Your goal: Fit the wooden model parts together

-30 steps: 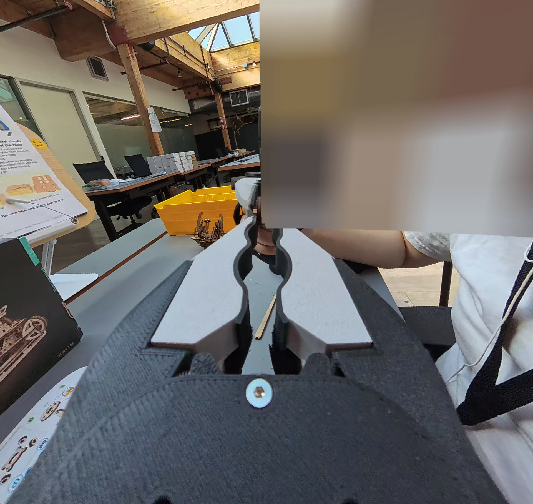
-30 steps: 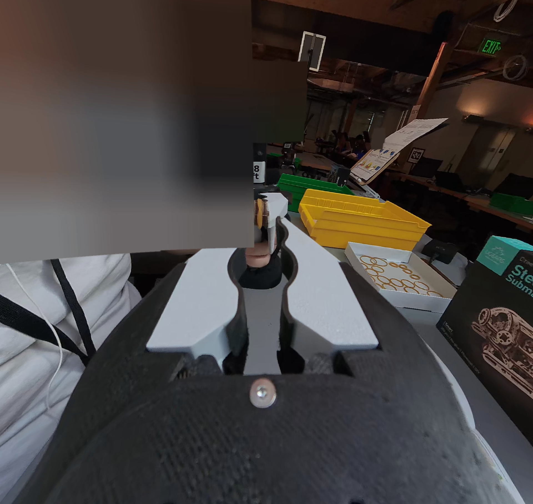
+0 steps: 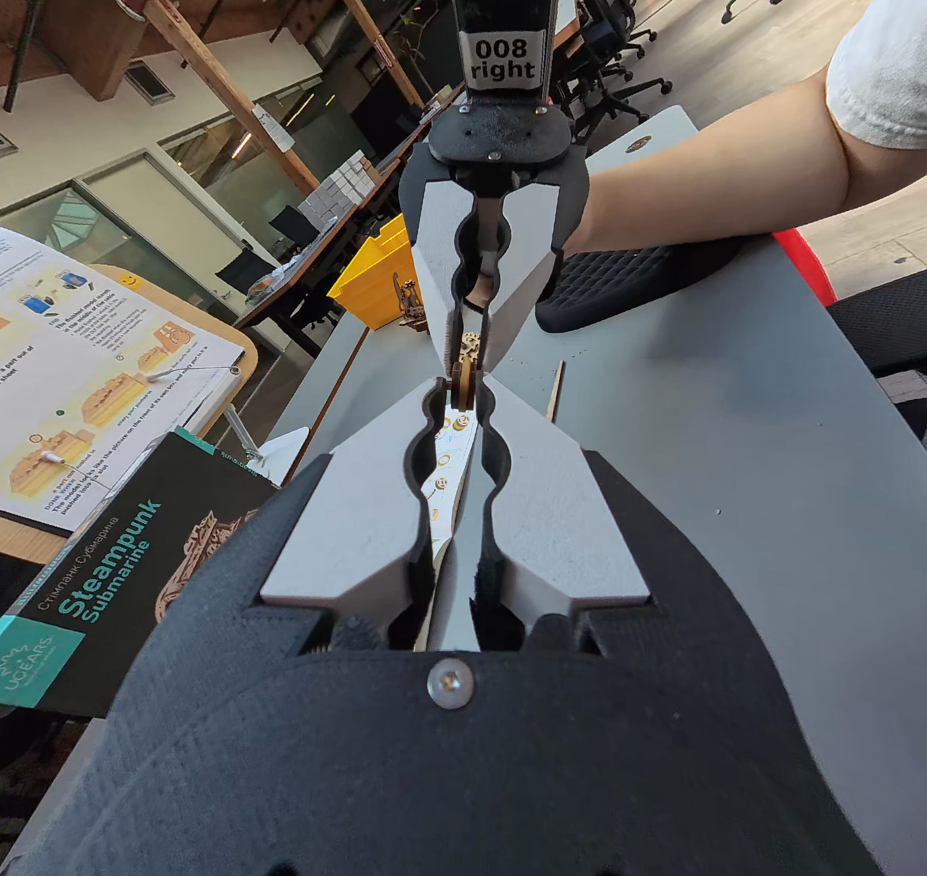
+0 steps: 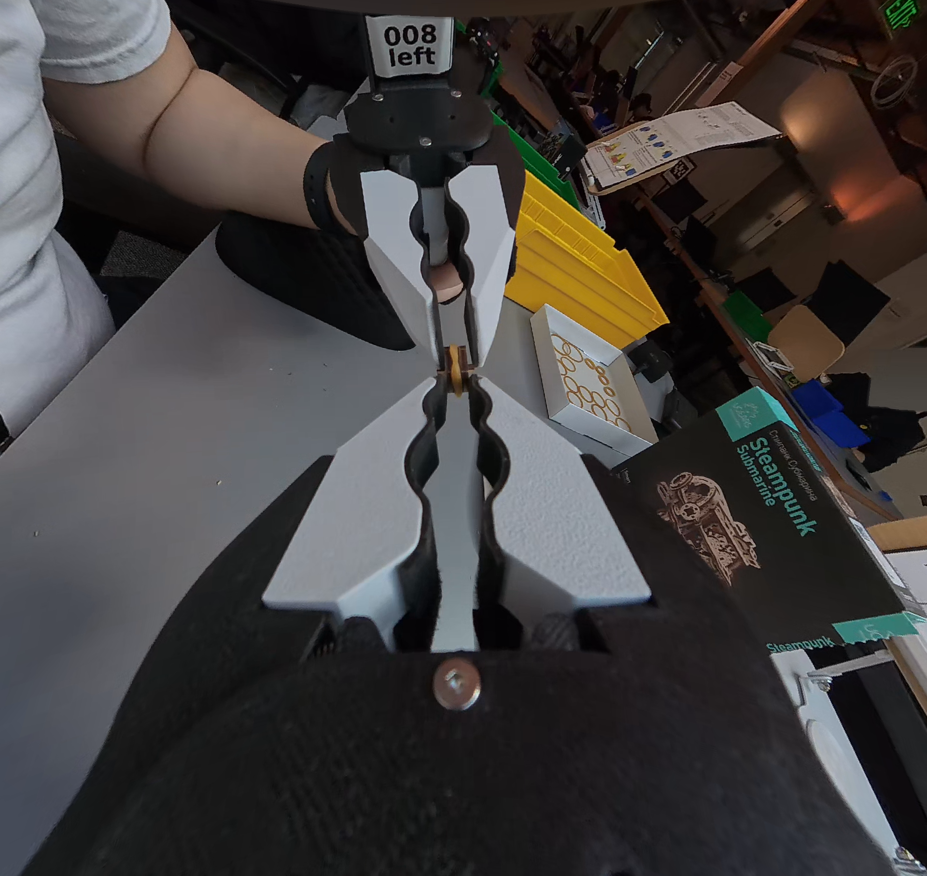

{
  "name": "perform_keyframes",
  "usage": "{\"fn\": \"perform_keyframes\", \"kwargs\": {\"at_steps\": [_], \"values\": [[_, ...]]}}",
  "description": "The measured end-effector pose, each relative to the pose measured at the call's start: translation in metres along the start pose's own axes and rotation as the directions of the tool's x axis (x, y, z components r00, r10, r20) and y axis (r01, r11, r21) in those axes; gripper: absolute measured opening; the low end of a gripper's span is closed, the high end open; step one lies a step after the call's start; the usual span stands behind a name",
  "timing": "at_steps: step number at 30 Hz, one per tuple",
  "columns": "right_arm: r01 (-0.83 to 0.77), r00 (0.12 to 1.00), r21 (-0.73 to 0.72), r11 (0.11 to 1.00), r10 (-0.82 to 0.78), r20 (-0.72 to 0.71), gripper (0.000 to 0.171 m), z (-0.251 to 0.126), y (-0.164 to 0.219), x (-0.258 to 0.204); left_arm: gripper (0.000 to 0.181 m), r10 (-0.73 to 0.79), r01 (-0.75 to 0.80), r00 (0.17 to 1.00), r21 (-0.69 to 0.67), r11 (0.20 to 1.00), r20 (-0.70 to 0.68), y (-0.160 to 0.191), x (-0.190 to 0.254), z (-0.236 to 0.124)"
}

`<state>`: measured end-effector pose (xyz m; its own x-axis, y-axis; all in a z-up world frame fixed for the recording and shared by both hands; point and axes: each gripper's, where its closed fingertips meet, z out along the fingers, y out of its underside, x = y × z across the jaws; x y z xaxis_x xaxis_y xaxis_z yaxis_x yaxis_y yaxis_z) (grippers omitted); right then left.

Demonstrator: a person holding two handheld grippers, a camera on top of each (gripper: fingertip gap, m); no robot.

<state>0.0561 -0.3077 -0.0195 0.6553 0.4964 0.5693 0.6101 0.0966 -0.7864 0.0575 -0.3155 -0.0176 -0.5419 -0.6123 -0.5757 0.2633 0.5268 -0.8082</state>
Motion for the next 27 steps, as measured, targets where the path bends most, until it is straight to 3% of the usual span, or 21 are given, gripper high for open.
{"fn": "perform_keyframes", "kwargs": {"at_steps": [3,7,14,19,27], "values": [[-0.030,0.999,0.049,0.998,0.029,0.018,0.009,-0.003,-0.007,-0.001,0.007,0.005,-0.005,1.000,0.048,0.999,-0.001,-0.008,0.001,-0.003],[-0.146,0.988,0.142,0.979,0.137,0.071,0.006,-0.018,-0.015,0.007,0.007,-0.097,0.104,0.994,0.141,0.985,-0.058,-0.021,0.002,-0.008],[-0.443,0.885,0.300,0.845,0.359,0.294,0.000,-0.026,-0.037,0.004,0.007,-0.269,0.300,0.952,0.276,0.913,-0.146,-0.040,-0.002,-0.014],[-0.426,0.893,0.271,0.863,0.353,0.280,0.002,-0.018,-0.035,-0.001,0.007,-0.309,0.347,0.936,0.298,0.889,-0.169,-0.043,-0.003,-0.013],[-0.502,0.853,0.290,0.815,0.411,0.323,0.001,-0.019,-0.038,0.001,0.007,-0.328,0.363,0.930,0.296,0.883,-0.163,-0.041,-0.004,-0.011]]}}
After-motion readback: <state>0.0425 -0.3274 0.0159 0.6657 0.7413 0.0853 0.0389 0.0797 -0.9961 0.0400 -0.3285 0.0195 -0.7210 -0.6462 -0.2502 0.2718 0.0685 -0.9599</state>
